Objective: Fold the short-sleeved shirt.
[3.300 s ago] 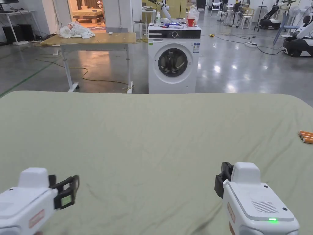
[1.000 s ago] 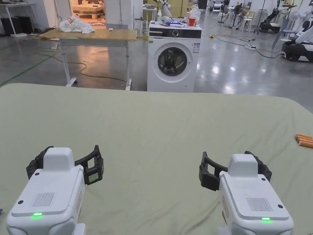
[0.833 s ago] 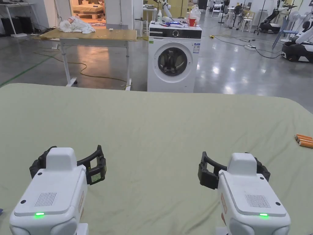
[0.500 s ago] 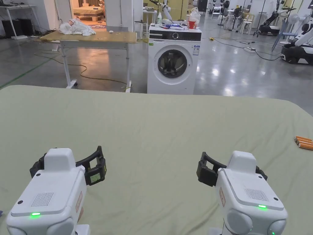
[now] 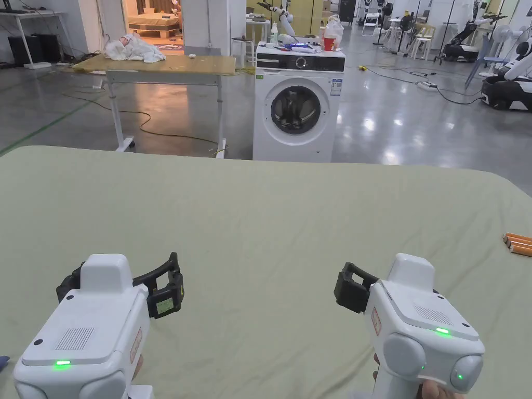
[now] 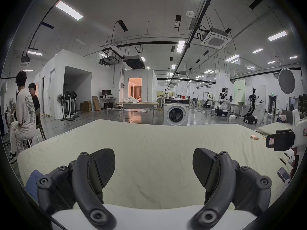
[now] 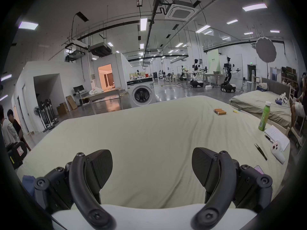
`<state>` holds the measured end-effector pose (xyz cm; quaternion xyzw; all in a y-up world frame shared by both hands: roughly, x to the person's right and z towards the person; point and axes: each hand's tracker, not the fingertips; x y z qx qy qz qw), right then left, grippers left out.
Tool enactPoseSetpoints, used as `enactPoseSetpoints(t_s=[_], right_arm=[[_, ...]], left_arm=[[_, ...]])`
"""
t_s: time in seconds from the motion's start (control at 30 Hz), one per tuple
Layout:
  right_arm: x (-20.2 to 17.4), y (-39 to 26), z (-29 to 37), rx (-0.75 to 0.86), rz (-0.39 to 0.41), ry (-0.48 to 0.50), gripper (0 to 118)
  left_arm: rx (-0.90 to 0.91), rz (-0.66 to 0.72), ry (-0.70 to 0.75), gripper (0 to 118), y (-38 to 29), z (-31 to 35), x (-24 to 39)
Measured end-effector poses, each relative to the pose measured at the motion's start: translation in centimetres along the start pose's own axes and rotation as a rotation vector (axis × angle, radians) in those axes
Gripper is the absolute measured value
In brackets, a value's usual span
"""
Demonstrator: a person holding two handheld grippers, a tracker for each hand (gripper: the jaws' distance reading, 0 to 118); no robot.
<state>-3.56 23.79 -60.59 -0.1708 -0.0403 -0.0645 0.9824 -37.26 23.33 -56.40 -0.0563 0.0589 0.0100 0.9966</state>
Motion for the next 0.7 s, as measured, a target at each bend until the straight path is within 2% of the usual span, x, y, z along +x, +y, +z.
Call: enactPoseSetpoints(t_s=[0.1, 0.23, 0.47, 0.63, 0.7], right_arm=[[0.0, 0.2, 0.0, -0.009, 0.0, 0.005, 100], [-0.8, 0.3, -0.1, 0.011, 0.058, -0.042, 100], [-0.5, 0.4, -0.3, 0.013, 0.035, -0.028, 101], [0.5, 0.2, -0.8, 0.04, 0.021, 0.027, 101], [0.5, -0.1, -1.0, 0.062, 0.047, 0.045, 100]], left_arm=[[-0.002, -0.009, -0.005, 97, -0.1, 0.1, 0.1], [-0.003, -0.013, -0.009, 96, -0.1, 0.2, 0.2], [0.003, -0.008, -0.004, 97, 0.0, 0.0, -0.2], [0.011, -0.018, -0.007, 97, 0.2, -0.3, -0.2], [0.014, -0.028, -0.003, 97, 0.3, -0.4, -0.1]])
